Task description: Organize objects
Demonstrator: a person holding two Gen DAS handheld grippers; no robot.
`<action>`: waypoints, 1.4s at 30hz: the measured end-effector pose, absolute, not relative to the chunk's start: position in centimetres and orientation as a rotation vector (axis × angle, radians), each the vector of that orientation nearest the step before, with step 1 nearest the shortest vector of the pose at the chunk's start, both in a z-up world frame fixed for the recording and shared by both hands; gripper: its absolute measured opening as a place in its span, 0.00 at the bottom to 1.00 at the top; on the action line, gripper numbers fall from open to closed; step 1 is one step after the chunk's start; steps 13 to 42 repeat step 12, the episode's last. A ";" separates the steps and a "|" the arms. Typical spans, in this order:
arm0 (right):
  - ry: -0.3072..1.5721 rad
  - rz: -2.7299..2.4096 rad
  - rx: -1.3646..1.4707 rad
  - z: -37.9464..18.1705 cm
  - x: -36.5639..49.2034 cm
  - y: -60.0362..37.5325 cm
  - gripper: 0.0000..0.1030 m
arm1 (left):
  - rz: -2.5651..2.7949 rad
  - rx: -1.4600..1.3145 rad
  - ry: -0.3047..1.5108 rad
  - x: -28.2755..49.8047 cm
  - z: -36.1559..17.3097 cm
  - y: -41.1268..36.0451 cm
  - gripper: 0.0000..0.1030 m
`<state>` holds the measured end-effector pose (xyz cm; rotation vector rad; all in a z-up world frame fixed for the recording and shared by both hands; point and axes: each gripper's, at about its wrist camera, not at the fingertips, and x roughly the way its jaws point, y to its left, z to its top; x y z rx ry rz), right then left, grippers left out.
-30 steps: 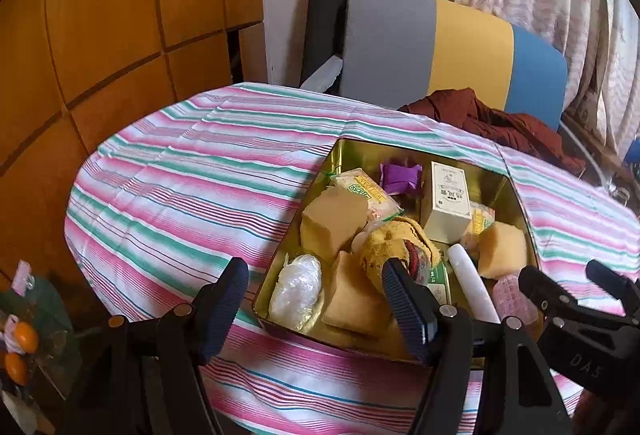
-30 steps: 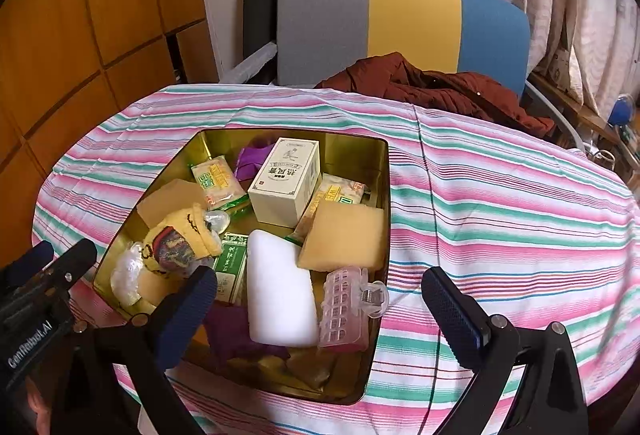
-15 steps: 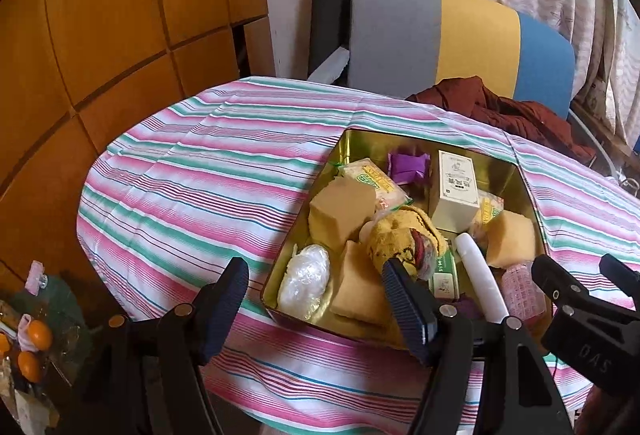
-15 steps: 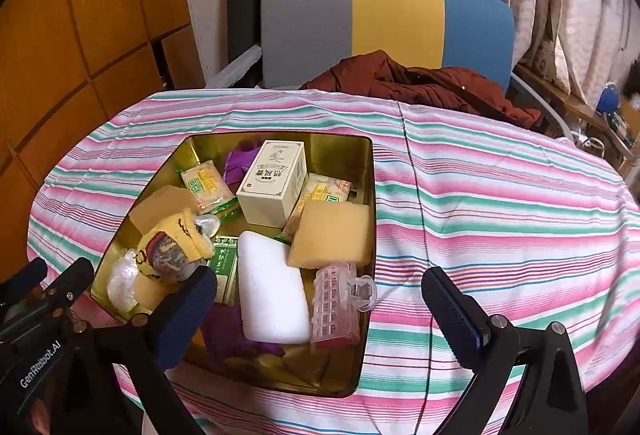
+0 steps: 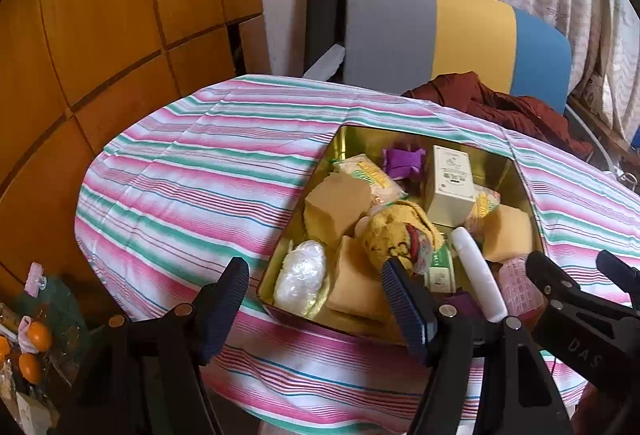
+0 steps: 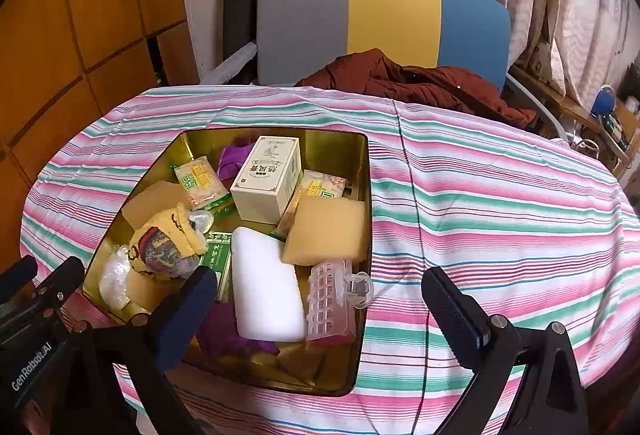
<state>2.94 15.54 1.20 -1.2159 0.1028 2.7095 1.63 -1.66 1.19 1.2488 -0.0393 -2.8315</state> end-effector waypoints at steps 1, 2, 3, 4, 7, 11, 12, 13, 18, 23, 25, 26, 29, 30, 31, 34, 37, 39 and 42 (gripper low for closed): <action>0.100 2.711 -1.213 1.2 2.9 15.5 1.00 | -2.839 1.249 -0.038 1.7 1.2 -1.5 0.68; 0.098 2.713 -1.212 1.2 2.9 15.4 1.00 | -2.843 1.249 -0.042 1.7 1.2 -1.4 0.68; 0.098 2.715 -1.210 1.3 2.9 15.4 1.00 | -2.842 1.245 -0.051 1.8 1.3 -1.4 0.68; 0.098 2.716 -1.210 1.3 2.9 15.4 1.00 | -2.843 1.241 -0.058 1.7 1.3 -1.3 0.68; 0.106 2.715 -1.211 1.2 2.9 15.4 1.00 | -2.826 1.229 -0.061 1.7 1.2 -1.4 0.67; 0.117 2.713 -1.217 1.1 2.9 15.5 1.00 | -2.828 1.249 -0.044 1.6 0.9 -1.6 0.67; 0.118 2.713 -1.218 1.1 2.9 15.5 1.00 | -2.830 1.261 -0.031 1.6 0.8 -1.6 0.67; 0.118 2.713 -1.218 1.1 2.9 15.5 1.00 | -2.830 1.261 -0.031 1.6 0.8 -1.6 0.67; 0.118 2.713 -1.218 1.1 2.9 15.5 1.00 | -2.830 1.261 -0.031 1.6 0.8 -1.6 0.67; 0.118 2.713 -1.218 1.1 2.9 15.5 1.00 | -2.830 1.261 -0.031 1.6 0.8 -1.6 0.67; 0.118 2.713 -1.218 1.1 2.9 15.5 1.00 | -2.830 1.261 -0.031 1.6 0.8 -1.6 0.67; 0.118 2.713 -1.218 1.1 2.9 15.5 1.00 | -2.830 1.261 -0.031 1.6 0.8 -1.6 0.67; 0.118 2.713 -1.218 1.1 2.9 15.5 1.00 | -2.830 1.261 -0.031 1.6 0.8 -1.6 0.67; 0.118 2.713 -1.218 1.1 2.9 15.5 1.00 | -2.830 1.261 -0.031 1.6 0.8 -1.6 0.67; 0.118 2.713 -1.218 1.1 2.9 15.5 1.00 | -2.830 1.261 -0.031 1.6 0.8 -1.6 0.67; 0.118 2.713 -1.218 1.1 2.9 15.5 1.00 | -2.830 1.261 -0.031 1.6 0.8 -1.6 0.67; 0.118 2.713 -1.218 1.1 2.9 15.5 1.00 | -2.830 1.261 -0.031 1.6 0.8 -1.6 0.67; 0.118 2.713 -1.218 1.1 2.9 15.5 1.00 | -2.830 1.261 -0.031 1.6 0.8 -1.6 0.67; 0.118 2.713 -1.218 1.1 2.9 15.5 1.00 | -2.830 1.261 -0.031 1.6 0.8 -1.6 0.67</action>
